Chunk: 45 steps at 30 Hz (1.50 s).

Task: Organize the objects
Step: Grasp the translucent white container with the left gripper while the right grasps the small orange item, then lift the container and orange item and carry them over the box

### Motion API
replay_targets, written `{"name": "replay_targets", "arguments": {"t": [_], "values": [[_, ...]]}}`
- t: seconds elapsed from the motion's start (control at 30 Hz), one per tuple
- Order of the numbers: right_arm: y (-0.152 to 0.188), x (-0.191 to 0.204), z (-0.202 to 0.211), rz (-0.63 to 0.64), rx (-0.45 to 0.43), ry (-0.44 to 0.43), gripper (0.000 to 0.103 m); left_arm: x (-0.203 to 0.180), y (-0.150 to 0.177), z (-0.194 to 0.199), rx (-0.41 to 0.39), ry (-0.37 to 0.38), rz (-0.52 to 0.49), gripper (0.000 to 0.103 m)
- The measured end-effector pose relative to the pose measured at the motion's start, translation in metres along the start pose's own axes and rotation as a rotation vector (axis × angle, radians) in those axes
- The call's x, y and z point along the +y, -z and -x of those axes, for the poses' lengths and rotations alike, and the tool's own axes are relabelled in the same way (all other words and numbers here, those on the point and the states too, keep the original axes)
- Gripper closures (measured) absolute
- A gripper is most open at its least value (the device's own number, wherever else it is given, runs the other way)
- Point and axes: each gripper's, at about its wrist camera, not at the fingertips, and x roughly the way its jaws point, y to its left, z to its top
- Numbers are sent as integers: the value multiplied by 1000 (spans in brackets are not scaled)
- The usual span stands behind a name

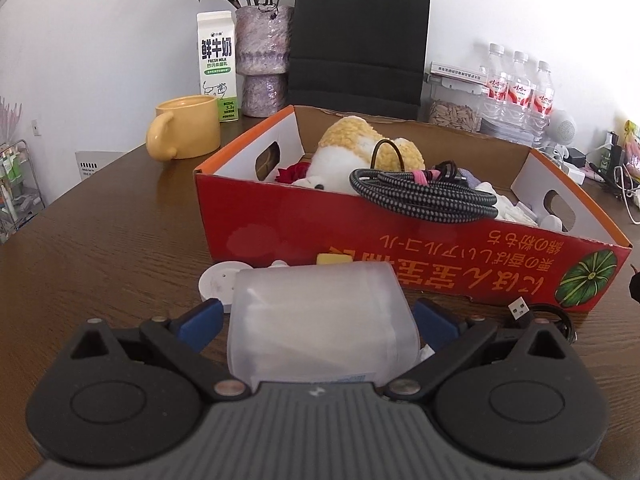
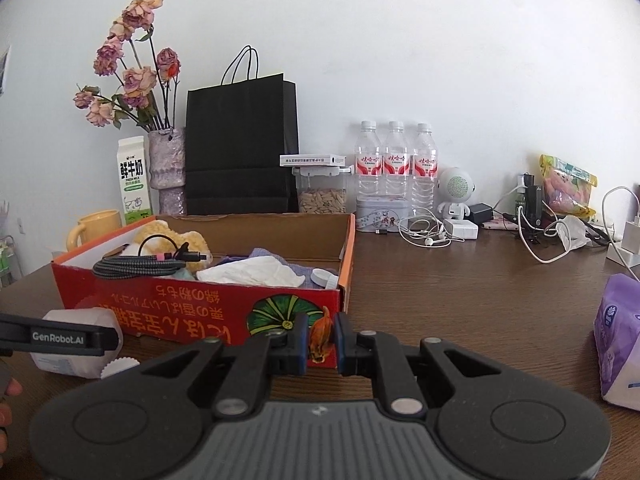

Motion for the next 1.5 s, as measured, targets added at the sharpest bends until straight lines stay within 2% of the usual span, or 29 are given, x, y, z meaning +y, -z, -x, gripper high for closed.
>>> {"name": "replay_targets", "arguments": {"t": [0.03, 0.1, 0.47, 0.83, 1.07, 1.27, 1.5], "values": [[0, 0, 0, 0, 0, -1, 91, 1, 1, 0, 3, 6, 7, 16], [0, 0, 0, -2, 2, -2, 91, 3, 2, 0, 6, 20, 14, 18], [0, -1, 0, -11, 5, -4, 91, 18, 7, 14, -21, 101, 29, 20], [0, -2, 0, -19, -2, -2, 91, 39, 8, 48, -148, 142, 4, 20], [1, 7, 8, 5, -36, -1, 91, 50, -3, 60, -204, 167, 19, 20], [-6, 22, 14, 6, -86, -47, 91, 45, -14, 68, -249, 194, 20, 20], [-29, 42, 10, 27, -117, -105, 91, 32, -39, 76, -325, 217, 21, 20]]}}
